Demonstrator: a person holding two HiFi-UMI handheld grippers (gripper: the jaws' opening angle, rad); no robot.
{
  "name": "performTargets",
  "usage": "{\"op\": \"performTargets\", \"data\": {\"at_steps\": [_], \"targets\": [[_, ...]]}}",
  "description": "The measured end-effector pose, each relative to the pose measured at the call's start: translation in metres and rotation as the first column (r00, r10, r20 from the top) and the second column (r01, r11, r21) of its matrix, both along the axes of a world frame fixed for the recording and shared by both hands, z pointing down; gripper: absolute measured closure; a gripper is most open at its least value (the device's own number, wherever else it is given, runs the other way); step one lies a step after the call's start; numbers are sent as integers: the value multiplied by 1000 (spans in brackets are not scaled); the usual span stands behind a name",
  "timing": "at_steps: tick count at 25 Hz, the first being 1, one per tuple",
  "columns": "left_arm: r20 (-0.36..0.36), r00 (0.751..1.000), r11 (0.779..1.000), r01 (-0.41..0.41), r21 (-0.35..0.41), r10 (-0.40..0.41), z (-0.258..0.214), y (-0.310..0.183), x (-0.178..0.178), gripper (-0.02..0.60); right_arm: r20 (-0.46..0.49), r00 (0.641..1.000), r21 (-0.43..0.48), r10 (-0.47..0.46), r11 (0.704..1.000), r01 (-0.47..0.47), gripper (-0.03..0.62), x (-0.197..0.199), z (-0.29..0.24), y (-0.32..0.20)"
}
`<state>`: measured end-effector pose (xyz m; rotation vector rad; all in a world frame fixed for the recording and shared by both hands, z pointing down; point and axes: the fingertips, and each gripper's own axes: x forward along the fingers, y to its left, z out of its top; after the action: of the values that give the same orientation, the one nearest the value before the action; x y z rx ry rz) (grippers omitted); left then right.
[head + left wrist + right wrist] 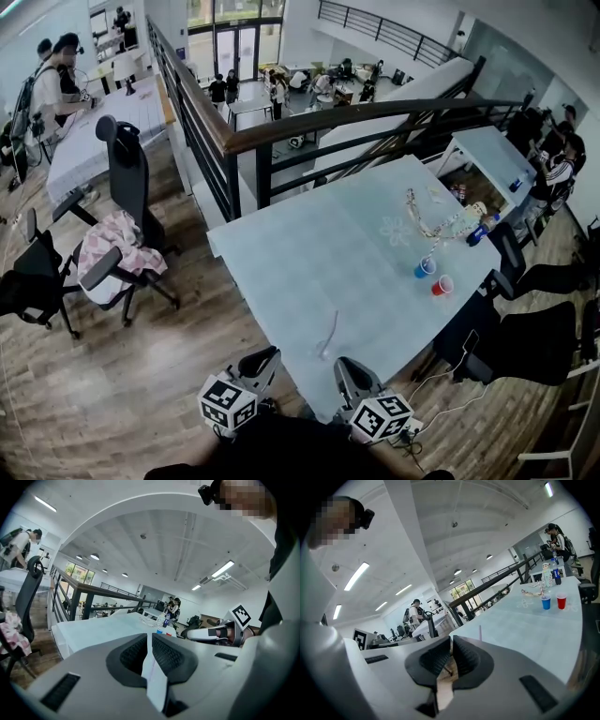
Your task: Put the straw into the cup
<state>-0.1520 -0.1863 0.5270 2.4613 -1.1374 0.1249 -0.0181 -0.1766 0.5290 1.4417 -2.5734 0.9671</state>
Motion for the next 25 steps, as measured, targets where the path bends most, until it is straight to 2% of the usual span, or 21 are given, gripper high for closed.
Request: {"op": "performTargets", "data": {"at_steps": [8,25], "targets": [[-10,999,998,-38,41,39,-14,2,5,543,-19,1000,35,16,999,-15,556,-1,-12,0],[-9,996,995,-87,38,87,-17,-8,32,543,-42,999,97,-3,995,7,557,11,-22,-9]]}}
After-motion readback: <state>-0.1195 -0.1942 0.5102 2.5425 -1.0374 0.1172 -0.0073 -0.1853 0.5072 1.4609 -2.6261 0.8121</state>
